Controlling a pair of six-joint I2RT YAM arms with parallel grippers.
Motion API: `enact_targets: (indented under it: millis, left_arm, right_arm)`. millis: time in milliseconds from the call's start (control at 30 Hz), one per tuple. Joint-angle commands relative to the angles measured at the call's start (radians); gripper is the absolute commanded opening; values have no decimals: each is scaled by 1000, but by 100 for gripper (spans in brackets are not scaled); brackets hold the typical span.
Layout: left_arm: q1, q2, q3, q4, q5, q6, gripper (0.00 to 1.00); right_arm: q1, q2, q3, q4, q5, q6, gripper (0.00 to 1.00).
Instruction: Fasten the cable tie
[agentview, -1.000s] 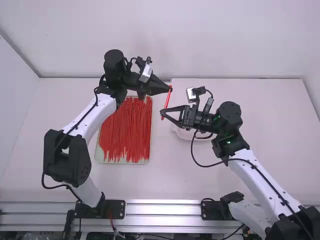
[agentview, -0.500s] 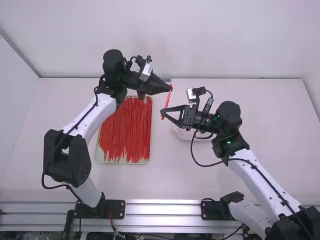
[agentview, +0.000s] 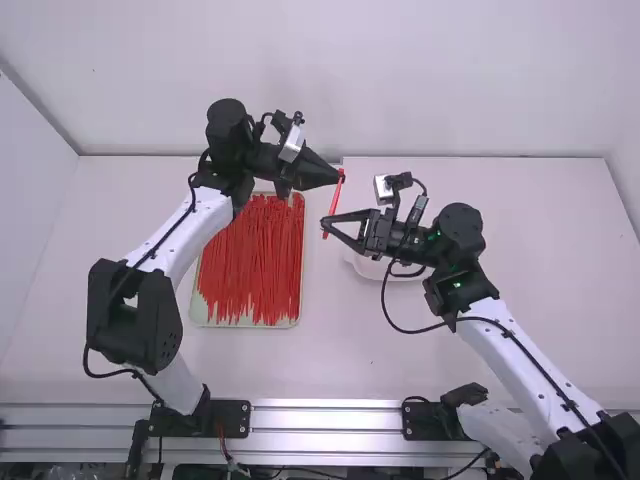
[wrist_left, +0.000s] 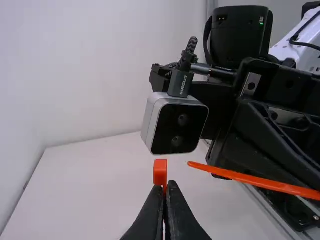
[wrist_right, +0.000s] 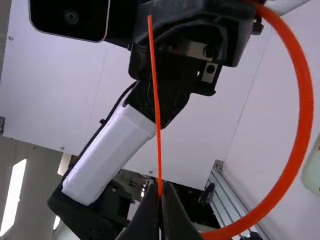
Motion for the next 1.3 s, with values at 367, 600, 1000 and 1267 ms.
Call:
enact_targets:
  millis: [367,600,1000,1267]
  left_arm:
    - [-10,-9,-5,3,0,-4,2]
    - [-17,-9,-5,3,-1,-4,2]
    - [-19,-9,-5,-8,-1,-4,2]
    - [-28,-9,-5,-8,-1,-4,2]
  right_arm:
    - [1,-5,24,2,16,13,0]
    - [-5,-5,24,3,17,13,0]
    - [-32,-5,24,-5,16,13,0]
    - [-31,-5,24,-5,23,13,0]
